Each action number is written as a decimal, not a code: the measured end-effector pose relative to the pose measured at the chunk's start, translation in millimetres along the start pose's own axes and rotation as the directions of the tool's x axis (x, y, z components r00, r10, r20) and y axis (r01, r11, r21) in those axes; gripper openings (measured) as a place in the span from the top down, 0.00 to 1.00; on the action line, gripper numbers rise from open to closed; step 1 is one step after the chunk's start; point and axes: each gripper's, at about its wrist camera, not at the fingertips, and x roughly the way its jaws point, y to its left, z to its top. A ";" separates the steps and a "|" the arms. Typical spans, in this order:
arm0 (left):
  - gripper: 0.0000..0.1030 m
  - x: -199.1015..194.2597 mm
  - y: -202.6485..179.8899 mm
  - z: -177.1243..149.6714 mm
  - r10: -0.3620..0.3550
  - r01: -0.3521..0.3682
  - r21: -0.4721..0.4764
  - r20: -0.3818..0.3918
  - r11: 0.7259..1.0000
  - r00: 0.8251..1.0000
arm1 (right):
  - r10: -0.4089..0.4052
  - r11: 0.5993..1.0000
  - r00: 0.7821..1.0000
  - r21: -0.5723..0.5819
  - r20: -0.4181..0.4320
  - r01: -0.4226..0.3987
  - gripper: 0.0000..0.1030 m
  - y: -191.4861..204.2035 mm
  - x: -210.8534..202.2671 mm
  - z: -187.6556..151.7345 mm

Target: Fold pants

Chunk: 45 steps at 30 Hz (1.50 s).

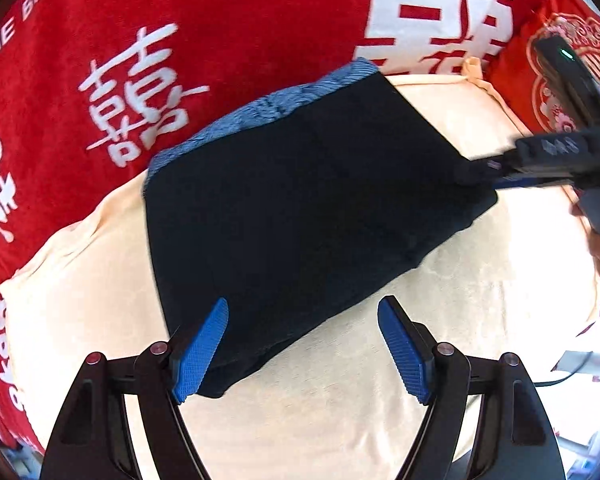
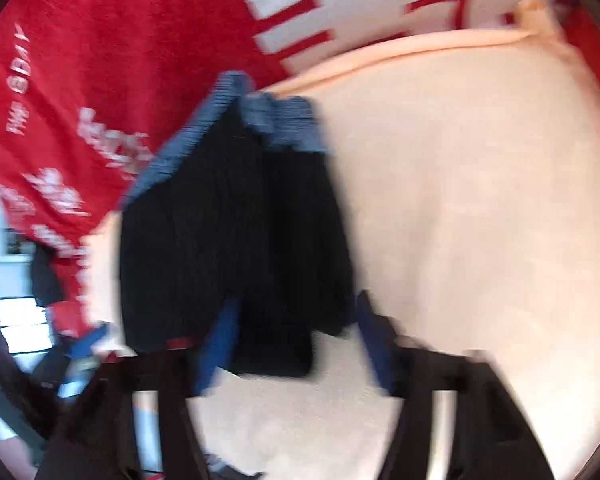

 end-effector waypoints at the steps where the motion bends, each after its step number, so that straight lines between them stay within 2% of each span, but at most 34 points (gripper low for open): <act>1: 0.24 0.5 3.3 -0.9 0.000 0.000 -0.009 -0.007 1.000 1.000 | -0.017 1.000 1.000 0.009 0.007 0.017 0.25 -2.4 -6.4 -4.7; 6: 0.24 7.3 25.6 -2.7 0.010 -0.013 -0.081 -0.039 0.997 0.999 | -0.126 0.991 0.991 0.057 0.041 0.124 0.25 -4.0 -30.3 -30.4; 9: 0.24 10.6 45.7 1.4 0.013 -0.018 -0.134 -0.041 0.991 0.999 | -0.059 0.996 0.995 0.068 0.082 0.053 0.28 3.6 -42.5 -40.9; 11: 0.24 10.5 58.3 5.8 0.025 -0.029 -0.162 -0.027 0.986 0.999 | -0.029 0.999 0.995 0.040 0.094 0.025 0.56 17.5 -44.8 -40.2; 13: 0.24 12.0 73.7 12.9 0.049 -0.051 -0.192 -0.016 0.980 0.999 | -0.014 1.000 0.994 -0.002 0.104 0.014 0.59 39.5 -41.6 -32.6; 17: 0.24 28.2 102.6 29.9 0.072 -0.077 -0.260 -0.029 0.963 0.997 | -0.033 0.991 0.994 -0.127 0.104 0.046 0.60 83.7 -21.8 -0.9; 20: 0.24 48.2 119.7 41.3 0.043 -0.055 -0.323 -0.045 0.945 0.998 | -0.045 0.979 0.992 -0.192 0.119 0.067 0.59 106.3 -3.9 29.6; 23: 0.24 68.5 124.0 40.7 0.027 -0.059 -0.361 -0.093 0.931 0.995 | -0.103 0.965 0.989 -0.231 0.103 0.125 0.60 115.1 24.7 44.1; 25: 0.14 69.6 122.7 34.7 0.028 -0.057 -0.390 -0.079 0.919 0.996 | -0.131 0.964 0.989 -0.226 0.066 0.143 0.60 107.4 40.6 37.7; 26: 0.10 69.3 121.7 32.1 0.028 -0.055 -0.389 -0.075 0.920 0.997 | -0.147 0.958 0.987 -0.237 0.067 0.159 0.60 106.8 42.6 32.9; 28: 0.10 70.8 119.4 27.6 0.016 -0.042 -0.386 -0.072 0.922 0.997 | -0.184 0.938 0.979 -0.280 0.092 0.202 0.59 106.1 41.5 21.6; 30: 0.01 73.3 119.3 25.2 0.008 -0.039 -0.386 -0.081 0.922 0.997 | -0.176 0.939 0.980 -0.283 0.090 0.194 0.58 105.1 38.5 17.1; 35: 0.01 75.0 120.8 24.0 0.010 -0.043 -0.387 -0.087 0.921 0.996 | -0.137 0.953 0.986 -0.259 0.098 0.158 0.58 104.1 29.2 11.2; 42: 0.01 73.3 117.6 24.5 0.017 -0.053 -0.392 -0.094 0.919 0.995 | -0.139 0.952 0.985 -0.259 0.099 0.161 0.56 98.4 30.2 0.5; 45: 0.01 75.8 118.6 26.0 0.014 -0.051 -0.394 -0.095 0.918 0.995 | -0.158 0.949 0.983 -0.262 0.088 0.176 0.47 93.9 33.5 1.4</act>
